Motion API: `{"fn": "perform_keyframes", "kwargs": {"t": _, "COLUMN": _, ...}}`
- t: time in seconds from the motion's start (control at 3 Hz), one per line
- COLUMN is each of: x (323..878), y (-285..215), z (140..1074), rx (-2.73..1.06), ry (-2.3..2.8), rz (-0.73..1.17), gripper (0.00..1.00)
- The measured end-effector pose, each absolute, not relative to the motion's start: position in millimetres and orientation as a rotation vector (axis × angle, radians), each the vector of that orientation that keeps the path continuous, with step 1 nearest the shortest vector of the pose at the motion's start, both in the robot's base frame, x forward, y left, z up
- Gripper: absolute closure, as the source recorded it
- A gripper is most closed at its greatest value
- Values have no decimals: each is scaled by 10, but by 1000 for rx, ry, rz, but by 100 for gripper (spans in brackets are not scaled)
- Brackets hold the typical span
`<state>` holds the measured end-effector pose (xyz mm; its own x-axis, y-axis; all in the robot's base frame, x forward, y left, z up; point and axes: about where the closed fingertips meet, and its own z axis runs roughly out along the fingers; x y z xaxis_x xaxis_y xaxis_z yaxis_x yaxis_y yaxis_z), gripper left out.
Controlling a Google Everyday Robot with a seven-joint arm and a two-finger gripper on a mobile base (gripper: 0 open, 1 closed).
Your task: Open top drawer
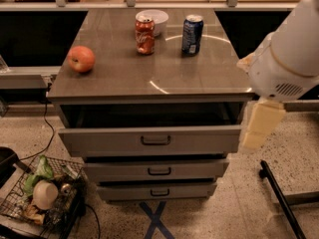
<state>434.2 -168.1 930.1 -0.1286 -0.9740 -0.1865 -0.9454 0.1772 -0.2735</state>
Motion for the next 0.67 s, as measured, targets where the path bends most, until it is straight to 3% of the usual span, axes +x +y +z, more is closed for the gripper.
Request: {"fn": "perform_keyframes", "kwargs": {"t": 0.67, "x": 4242, "y": -853, "z": 8488, "rx": -2033, "ry": 2060, "rz": -192, "gripper": 0}}
